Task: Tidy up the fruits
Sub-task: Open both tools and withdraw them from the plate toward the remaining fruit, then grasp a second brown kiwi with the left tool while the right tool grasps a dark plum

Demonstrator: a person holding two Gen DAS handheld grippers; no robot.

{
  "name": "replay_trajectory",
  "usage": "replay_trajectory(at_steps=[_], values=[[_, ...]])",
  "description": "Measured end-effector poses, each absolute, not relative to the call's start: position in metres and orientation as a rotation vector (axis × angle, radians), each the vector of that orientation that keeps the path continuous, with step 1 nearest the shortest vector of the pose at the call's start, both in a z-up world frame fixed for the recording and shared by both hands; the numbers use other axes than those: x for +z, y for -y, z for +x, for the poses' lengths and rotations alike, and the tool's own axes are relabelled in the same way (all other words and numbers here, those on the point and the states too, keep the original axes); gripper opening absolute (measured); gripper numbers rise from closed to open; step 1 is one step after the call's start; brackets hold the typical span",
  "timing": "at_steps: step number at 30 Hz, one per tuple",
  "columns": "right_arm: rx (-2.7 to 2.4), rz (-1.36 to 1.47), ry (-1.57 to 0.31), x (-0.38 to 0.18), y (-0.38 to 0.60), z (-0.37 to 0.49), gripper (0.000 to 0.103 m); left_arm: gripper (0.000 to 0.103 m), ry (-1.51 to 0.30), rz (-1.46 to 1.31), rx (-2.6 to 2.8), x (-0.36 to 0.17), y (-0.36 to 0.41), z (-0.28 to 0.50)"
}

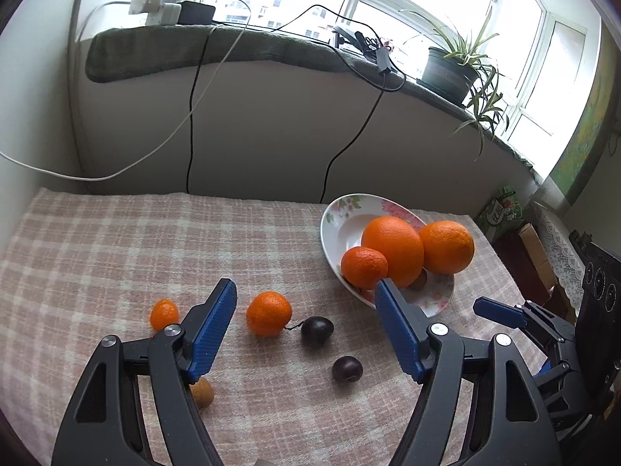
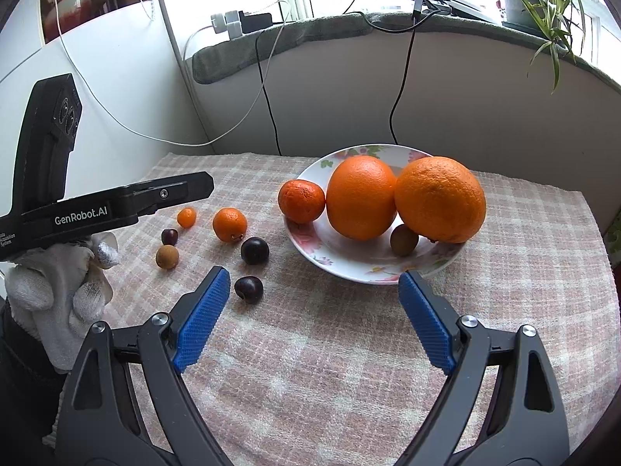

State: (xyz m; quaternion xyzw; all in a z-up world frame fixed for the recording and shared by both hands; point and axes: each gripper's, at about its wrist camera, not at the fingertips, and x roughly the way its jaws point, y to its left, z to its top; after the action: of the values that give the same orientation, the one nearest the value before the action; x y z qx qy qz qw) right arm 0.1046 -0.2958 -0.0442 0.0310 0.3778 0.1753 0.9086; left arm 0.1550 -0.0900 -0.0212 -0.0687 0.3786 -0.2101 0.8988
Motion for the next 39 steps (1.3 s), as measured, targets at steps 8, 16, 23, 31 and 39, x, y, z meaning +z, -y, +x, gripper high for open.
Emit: replay_trajectory(at_steps=[8, 16, 23, 31, 39], values=[[0.41, 0.063, -0.775, -0.046, 0.283, 0.1, 0.091, 0.074, -0.756, -0.15, -0.369, -0.025, 0.052, 0.135], [0.445, 0.045, -0.795, -0.054, 0.267, 0.103, 0.091, 0.062, -0.793, -0.146, -0.324, -0.045, 0.028, 0.118], [0.481, 0.026, -0.831, -0.064, 0.251, 0.108, 0.082, 0.045, -0.862, -0.15, -0.315, -0.07, 0.022, 0.115], [0.526, -0.003, -0.882, -0.077, 0.233, 0.116, 0.062, 0.038, -0.893, -0.15, -0.331, -0.08, 0.023, 0.118], [0.53, -0.013, -0.916, -0.086, 0.224, 0.127, 0.052, 0.033, -0.91, -0.16, -0.343, -0.084, 0.022, 0.123]])
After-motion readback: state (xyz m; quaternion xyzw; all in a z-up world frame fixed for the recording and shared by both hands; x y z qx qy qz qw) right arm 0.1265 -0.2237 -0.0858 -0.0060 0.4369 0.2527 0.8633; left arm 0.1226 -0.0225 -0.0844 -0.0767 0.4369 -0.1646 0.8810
